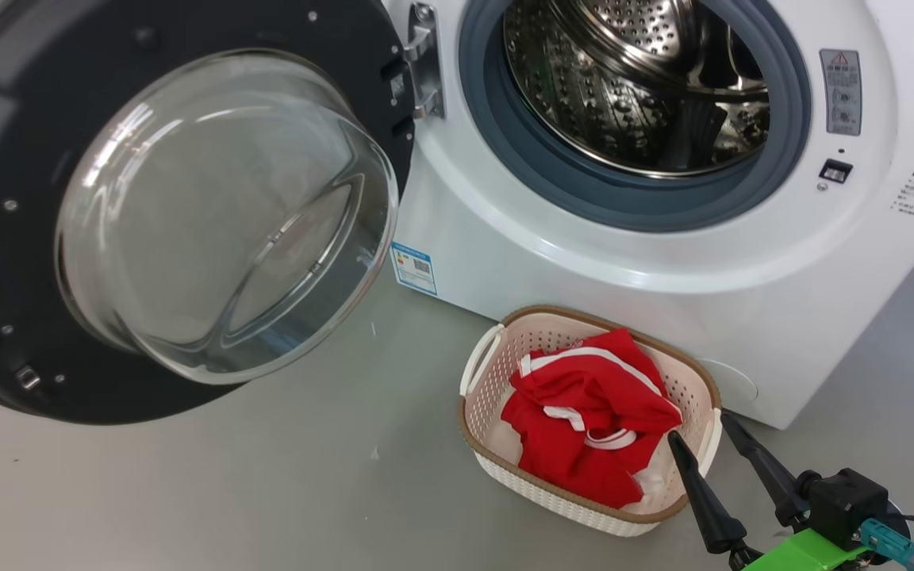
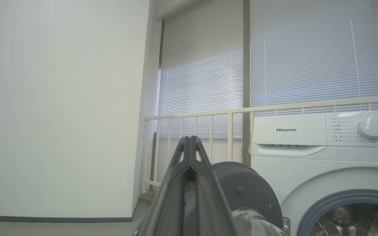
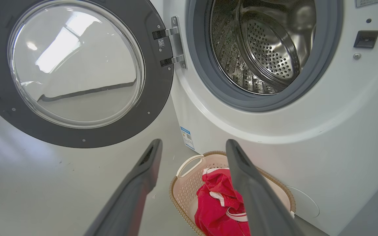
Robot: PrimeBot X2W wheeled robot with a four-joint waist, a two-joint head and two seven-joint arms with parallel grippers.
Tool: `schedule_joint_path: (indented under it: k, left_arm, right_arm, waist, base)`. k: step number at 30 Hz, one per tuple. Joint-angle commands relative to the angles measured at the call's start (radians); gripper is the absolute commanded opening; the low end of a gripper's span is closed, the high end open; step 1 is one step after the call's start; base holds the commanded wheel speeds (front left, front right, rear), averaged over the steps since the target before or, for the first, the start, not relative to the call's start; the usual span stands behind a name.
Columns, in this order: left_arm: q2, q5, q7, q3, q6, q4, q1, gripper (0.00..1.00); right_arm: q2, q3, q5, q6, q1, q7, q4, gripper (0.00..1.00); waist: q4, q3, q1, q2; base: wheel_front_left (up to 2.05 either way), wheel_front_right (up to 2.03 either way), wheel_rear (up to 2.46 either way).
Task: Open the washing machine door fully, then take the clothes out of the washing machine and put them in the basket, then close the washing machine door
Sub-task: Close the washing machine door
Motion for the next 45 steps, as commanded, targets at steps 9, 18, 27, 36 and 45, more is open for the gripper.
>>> schedule_joint_path:
  k: [9,18,27,36,45]
  left_arm:
    - [0.253,-0.181,0.006,0.066,-0.009,0.33,-0.303,0.0]
    - [0.411,-0.451,0.356,0.0,-0.009,0.769,-0.53,0.0]
    - [0.483,-0.552,0.649,-0.042,-0.009,1.013,-0.651,0.0]
    - [0.467,-0.596,0.789,-0.088,-0.009,1.031,-0.662,0.0]
    - [0.454,-0.652,0.902,-0.111,-0.009,0.982,-0.621,0.0]
  right_arm:
    - [-0.022,0.003,-0.012,0.005,-0.037,-0.006,-0.033,1.0]
    - [-0.025,-0.007,-0.019,0.005,-0.044,-0.006,-0.038,1.0]
    - [-0.032,-0.002,-0.018,0.005,-0.051,-0.006,-0.044,1.0]
    - [-0.041,-0.003,-0.019,0.005,-0.059,-0.006,-0.047,1.0]
    - [-0.037,-0.002,-0.018,0.005,-0.057,-0.006,-0.042,1.0]
  waist:
    - [-0.027,0.046,0.0,0.0]
    - [-0.032,0.083,0.0,0.0]
    - [-0.046,0.114,0.0,0.0]
    - [-0.05,0.135,0.0,0.0]
    - [-0.052,0.124,0.0,0.0]
  base:
    - [0.0,0.0,0.0]
    - [0.0,0.0,0.0]
    - [0.0,0.0,0.0]
    - [0.0,0.0,0.0]
    - [0.0,0.0,0.0]
